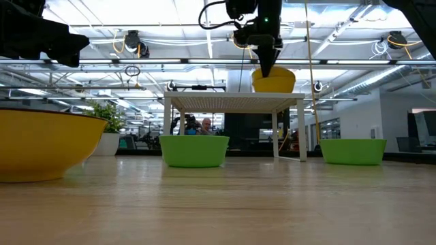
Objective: Pick & Place Mini bowls
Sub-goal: Stack the right blue and yellow patterned bowl on top of the blue and yellow patterned bowl on the shelf
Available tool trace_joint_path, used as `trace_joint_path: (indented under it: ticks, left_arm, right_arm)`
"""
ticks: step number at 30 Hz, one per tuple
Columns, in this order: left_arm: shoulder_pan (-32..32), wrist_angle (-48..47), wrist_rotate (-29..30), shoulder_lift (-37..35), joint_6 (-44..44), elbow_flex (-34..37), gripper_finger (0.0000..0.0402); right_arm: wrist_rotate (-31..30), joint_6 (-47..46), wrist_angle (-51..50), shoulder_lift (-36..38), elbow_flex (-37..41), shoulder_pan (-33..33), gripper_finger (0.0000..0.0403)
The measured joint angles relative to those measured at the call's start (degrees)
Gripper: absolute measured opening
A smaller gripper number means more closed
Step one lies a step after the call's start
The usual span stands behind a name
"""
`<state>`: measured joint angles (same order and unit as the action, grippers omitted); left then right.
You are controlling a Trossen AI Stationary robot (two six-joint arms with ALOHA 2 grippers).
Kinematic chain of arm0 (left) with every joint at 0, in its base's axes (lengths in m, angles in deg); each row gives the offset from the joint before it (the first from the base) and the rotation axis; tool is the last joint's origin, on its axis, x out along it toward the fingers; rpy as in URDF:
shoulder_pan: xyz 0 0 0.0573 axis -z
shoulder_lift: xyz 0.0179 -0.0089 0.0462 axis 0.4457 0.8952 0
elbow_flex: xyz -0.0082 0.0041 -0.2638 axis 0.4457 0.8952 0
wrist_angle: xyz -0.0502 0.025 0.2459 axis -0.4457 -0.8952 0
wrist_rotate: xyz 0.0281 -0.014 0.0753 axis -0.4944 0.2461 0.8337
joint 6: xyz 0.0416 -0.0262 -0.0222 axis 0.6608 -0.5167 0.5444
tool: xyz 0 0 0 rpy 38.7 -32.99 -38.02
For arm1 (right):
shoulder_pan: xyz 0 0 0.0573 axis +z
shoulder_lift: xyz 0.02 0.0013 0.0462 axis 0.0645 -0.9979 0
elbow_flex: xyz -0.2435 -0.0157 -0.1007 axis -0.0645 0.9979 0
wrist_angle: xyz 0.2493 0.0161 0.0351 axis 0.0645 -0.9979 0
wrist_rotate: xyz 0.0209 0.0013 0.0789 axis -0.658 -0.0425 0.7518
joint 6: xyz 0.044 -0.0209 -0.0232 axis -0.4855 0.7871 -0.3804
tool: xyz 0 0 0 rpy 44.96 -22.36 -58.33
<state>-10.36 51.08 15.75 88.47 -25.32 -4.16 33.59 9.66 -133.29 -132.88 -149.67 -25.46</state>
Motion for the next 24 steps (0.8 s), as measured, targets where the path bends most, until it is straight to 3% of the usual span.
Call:
trace_joint_path:
  ticks: [24]
  left_arm:
    - [0.0, 0.0, 0.0, 0.0, 0.0, 0.0, 0.0212]
  right_arm:
    - [-0.1, 0.4, 0.8, 0.0, 0.0, 0.0, 0.0194]
